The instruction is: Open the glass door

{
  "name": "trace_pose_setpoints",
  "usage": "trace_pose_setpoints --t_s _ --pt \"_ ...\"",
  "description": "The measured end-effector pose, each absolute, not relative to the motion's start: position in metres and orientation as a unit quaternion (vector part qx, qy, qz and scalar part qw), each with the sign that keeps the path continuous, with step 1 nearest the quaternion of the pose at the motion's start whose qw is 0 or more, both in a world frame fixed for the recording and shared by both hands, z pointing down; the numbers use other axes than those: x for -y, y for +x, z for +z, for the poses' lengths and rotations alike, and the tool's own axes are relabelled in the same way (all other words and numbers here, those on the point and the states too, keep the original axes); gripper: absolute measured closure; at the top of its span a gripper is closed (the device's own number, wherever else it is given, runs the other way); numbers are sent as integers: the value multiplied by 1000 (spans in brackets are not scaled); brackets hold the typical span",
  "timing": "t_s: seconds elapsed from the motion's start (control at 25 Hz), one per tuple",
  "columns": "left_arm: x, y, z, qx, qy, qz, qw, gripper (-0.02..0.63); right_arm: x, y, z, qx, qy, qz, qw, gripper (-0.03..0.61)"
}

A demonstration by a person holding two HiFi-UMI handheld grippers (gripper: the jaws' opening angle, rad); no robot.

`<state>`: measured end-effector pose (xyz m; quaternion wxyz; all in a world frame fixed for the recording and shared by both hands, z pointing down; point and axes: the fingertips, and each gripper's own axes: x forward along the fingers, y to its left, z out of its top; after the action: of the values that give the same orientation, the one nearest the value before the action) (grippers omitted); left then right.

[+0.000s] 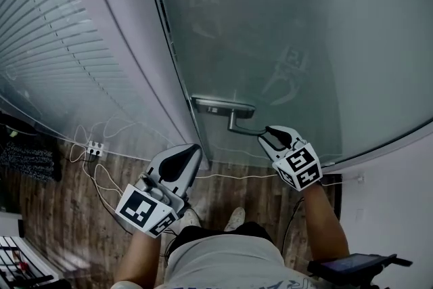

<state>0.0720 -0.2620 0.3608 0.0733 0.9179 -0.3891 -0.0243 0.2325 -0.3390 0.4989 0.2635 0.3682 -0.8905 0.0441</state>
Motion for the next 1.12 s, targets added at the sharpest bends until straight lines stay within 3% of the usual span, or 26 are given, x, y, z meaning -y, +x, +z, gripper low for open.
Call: trace_pose_setpoints --t_s 1.12 --pt "267 60 371 418 905 -32 72 614 479 255 500 861 431 38 267 463"
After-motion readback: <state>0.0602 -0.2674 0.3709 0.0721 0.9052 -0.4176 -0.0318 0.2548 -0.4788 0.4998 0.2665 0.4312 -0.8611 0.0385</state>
